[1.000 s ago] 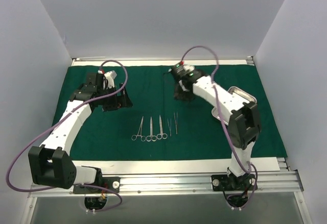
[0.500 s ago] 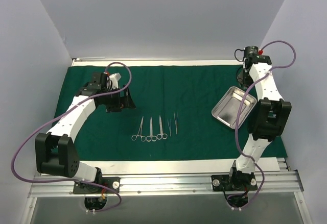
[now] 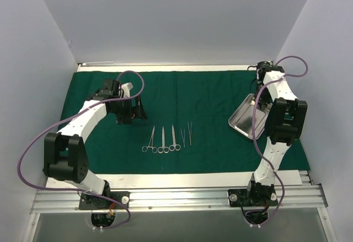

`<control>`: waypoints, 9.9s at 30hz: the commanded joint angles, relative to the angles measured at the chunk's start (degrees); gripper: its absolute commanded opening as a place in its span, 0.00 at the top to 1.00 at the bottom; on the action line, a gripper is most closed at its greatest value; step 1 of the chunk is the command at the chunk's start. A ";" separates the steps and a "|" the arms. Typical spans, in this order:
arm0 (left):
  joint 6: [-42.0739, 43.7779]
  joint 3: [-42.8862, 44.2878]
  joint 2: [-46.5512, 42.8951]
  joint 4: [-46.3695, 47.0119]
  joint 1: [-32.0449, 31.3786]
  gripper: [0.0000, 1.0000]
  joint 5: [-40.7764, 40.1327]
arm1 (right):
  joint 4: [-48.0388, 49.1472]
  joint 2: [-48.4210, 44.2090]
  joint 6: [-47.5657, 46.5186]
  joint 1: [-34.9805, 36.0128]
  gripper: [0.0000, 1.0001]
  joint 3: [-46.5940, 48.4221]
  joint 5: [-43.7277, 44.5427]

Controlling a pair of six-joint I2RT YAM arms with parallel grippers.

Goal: Open and lay out the surgical kit
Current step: Pick up the medical item from the container, then place the medical item in the surgical kit, then reset both arms

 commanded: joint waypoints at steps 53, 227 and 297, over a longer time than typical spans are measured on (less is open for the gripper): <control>-8.70 6.80 1.67 3.49 3.45 0.22 13.61 | 10.31 -9.62 -5.16 -2.69 1.00 -11.03 -20.65; -13.10 22.27 -8.35 -21.91 -10.26 0.06 -0.87 | 30.26 -27.92 11.27 41.52 1.00 -42.58 -18.81; -15.65 13.57 -9.76 -15.23 -9.12 0.06 4.14 | 22.18 -28.17 7.14 45.30 0.49 -35.21 -11.52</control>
